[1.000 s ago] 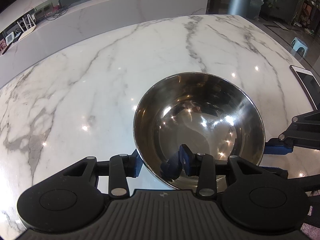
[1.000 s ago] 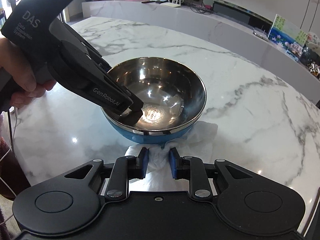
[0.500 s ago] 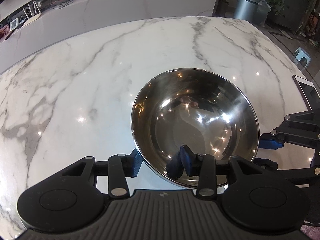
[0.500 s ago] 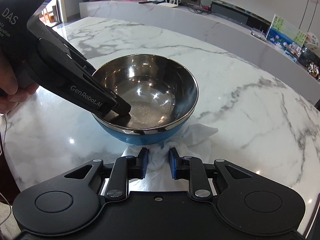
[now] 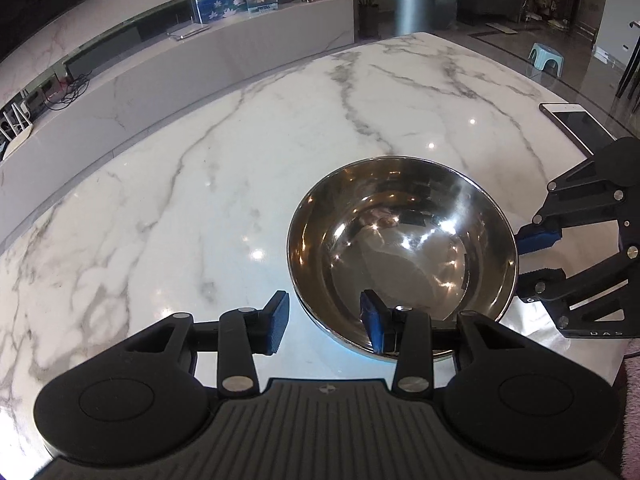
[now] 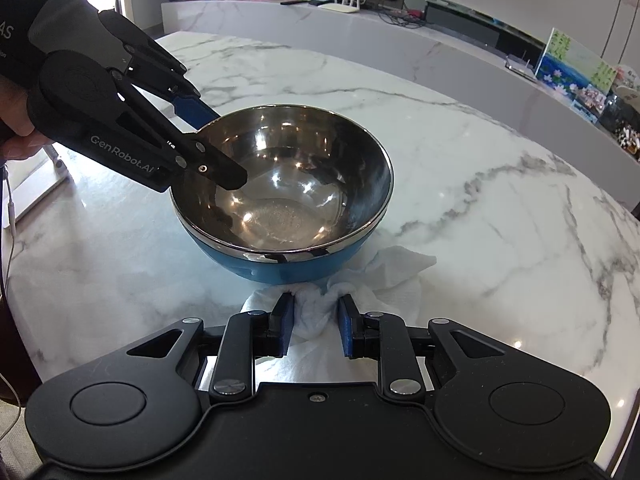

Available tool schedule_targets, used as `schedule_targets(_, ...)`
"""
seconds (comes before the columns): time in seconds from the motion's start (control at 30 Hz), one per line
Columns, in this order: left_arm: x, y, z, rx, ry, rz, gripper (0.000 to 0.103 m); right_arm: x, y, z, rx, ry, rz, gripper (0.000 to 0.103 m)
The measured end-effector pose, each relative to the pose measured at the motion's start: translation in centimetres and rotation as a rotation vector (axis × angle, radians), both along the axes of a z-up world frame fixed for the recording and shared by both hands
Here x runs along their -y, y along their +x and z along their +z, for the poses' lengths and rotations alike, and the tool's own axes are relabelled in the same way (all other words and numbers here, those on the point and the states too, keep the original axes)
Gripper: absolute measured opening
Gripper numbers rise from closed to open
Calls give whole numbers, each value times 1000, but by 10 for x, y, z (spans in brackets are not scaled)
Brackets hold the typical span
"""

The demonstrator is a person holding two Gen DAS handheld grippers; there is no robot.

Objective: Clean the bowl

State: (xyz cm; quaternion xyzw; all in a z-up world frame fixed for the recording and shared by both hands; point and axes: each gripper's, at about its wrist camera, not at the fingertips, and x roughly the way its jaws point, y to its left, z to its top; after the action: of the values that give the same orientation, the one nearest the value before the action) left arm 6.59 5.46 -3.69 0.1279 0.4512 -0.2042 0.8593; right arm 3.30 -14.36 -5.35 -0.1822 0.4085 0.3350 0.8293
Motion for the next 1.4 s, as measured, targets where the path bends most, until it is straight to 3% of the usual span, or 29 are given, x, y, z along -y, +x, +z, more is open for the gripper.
schedule_targets(0.03, -2, 2, -1, -10, -12, 6, 24, 0, 0, 0, 0, -1, 2, 20)
schedule_targets(0.17, -5, 8, -7, -51, -41, 44, 16, 2, 1, 3, -9, 4, 11, 24)
schedule_targets(0.23, -8, 10, -8, -73, -73, 80, 15, 5, 0, 8, -9, 8, 9, 33)
schedule_targets(0.3, -11, 12, -8, -87, -95, 107, 15, 9, -4, 14, -1, 6, 6, 54)
schedule_targets(0.33, -10, 12, -8, -89, -99, 119, 15, 12, -7, 17, 1, 10, 8, 57)
schedule_targets(0.5, -7, 12, -8, -86, -89, 153, 15, 16, -12, 18, -50, 30, 21, 59)
schedule_targets(0.73, -4, 9, -9, -77, -74, 149, 17, 3, -14, -8, -20, -35, 63, 59)
schedule_targets(0.83, -3, 8, -9, -72, -65, 143, 18, 7, -7, -13, -42, 14, 52, 55)
schedule_targets(1.0, 0, 7, -10, -68, -50, 141, 21, 18, 2, -13, -45, 53, 18, 23)
schedule_targets(1.2, 9, 2, -9, -68, -34, 148, 22, 25, 3, -9, -43, 69, 22, 19)
schedule_targets(1.4, 12, 2, -11, -109, -99, 205, 24, 44, 7, 10, -11, 98, -43, 19)
